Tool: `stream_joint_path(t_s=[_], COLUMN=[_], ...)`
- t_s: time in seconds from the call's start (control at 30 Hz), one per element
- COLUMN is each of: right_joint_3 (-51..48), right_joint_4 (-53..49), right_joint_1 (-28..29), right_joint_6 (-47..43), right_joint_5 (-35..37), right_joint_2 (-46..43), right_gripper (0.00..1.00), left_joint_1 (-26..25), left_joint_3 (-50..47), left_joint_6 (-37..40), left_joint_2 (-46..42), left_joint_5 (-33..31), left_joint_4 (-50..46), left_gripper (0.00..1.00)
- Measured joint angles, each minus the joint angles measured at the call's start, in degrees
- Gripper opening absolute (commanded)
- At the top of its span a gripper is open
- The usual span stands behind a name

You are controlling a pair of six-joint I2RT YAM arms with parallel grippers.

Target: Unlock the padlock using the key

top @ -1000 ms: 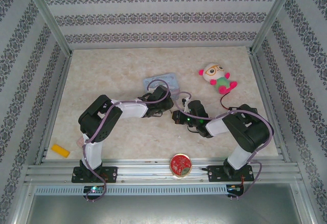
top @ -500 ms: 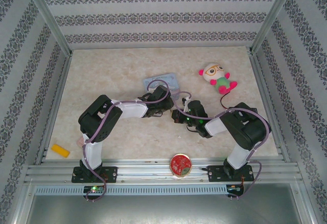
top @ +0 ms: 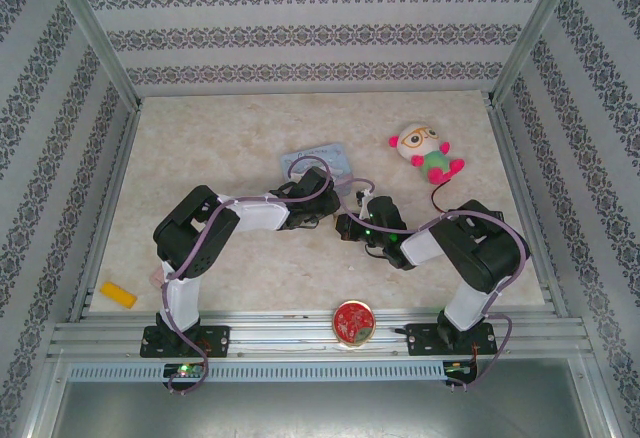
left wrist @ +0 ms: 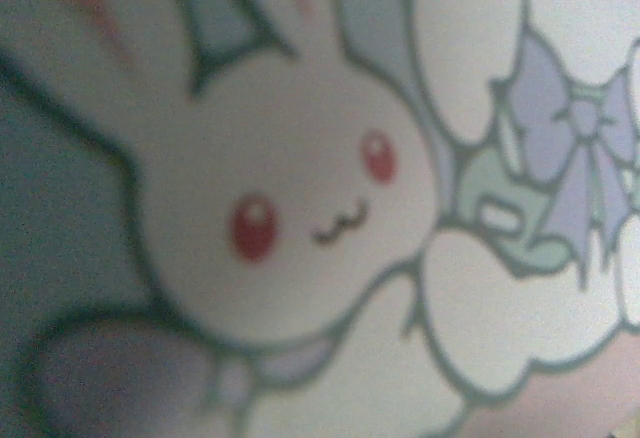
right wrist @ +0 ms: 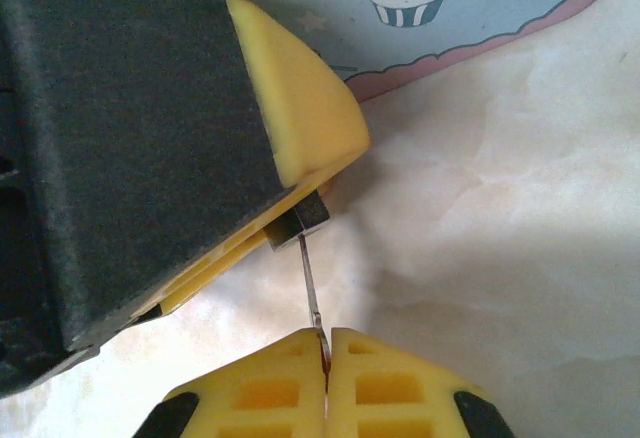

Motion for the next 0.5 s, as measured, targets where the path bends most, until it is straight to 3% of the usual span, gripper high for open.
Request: stream_joint_path(t_s=[0.5], right_joint_3=[-0.15], right_joint_4=[0.7], right_joint_1=[0.0], right_joint_6=[-0.02], right_joint_5=[0.22], right_joint_2=[0.0], right_gripper=[0.0], left_joint_1=[0.04], left_joint_3=[-0.37], left_joint_6=[-0.22], left_joint_2=[0.0], left_joint_5=[0.02], left_joint_4=[0.72], left_gripper=[0.0])
